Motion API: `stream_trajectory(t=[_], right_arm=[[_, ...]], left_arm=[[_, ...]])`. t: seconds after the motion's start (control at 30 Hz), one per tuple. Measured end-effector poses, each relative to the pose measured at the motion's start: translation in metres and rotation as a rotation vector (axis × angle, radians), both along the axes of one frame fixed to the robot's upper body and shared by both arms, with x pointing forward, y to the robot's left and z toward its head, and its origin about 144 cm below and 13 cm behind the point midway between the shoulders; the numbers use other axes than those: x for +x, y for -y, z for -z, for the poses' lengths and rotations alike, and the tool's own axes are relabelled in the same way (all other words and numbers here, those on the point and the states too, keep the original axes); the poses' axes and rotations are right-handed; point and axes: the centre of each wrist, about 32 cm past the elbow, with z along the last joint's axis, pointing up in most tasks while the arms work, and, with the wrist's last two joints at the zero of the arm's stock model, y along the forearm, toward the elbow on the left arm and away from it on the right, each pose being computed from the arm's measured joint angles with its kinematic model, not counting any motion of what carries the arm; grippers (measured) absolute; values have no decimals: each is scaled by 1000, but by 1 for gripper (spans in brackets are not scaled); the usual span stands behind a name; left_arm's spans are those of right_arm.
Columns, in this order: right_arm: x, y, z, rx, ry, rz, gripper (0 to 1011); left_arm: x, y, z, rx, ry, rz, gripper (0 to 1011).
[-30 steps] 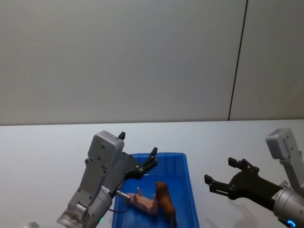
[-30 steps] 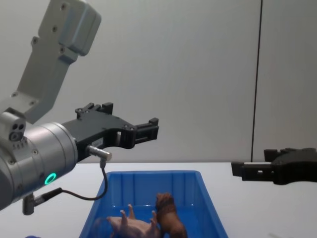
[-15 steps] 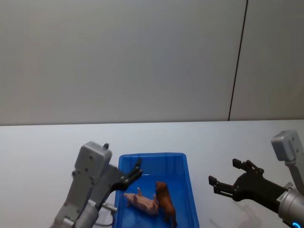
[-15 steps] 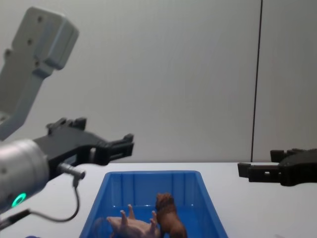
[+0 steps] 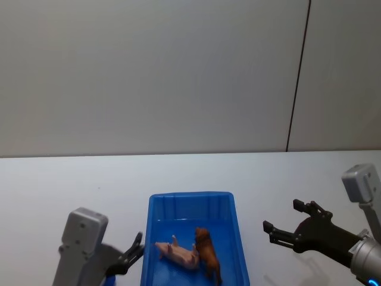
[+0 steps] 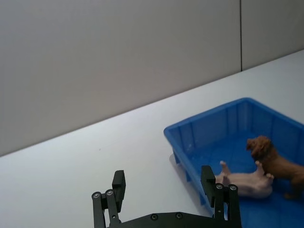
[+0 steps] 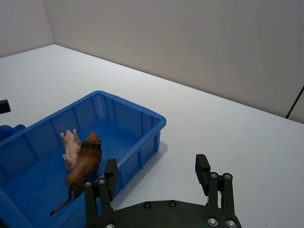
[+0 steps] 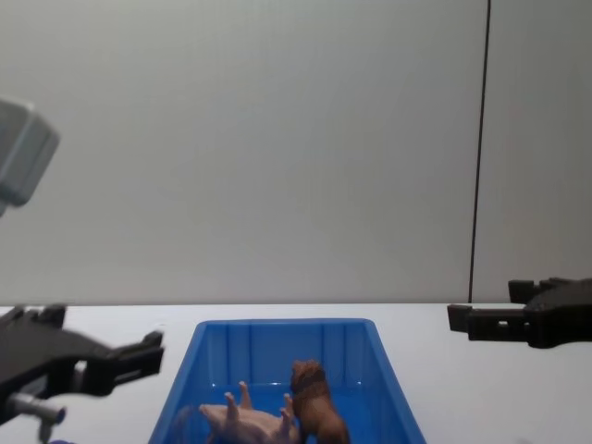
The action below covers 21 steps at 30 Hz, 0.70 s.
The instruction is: Pick up the two dolls from the table and place them into the box.
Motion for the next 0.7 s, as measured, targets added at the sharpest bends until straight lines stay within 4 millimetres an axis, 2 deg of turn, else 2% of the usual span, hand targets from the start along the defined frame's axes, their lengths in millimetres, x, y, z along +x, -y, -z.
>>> stream_trajectory(t=[0.27, 0.7], right_arm=[[0, 0, 0, 0, 1, 1, 1001], [0, 1, 0, 0, 1, 1, 1001]], left_arm=[[-13, -8, 10, -15, -79, -63, 1002], [-20, -14, 24, -34, -168, -114, 1001]])
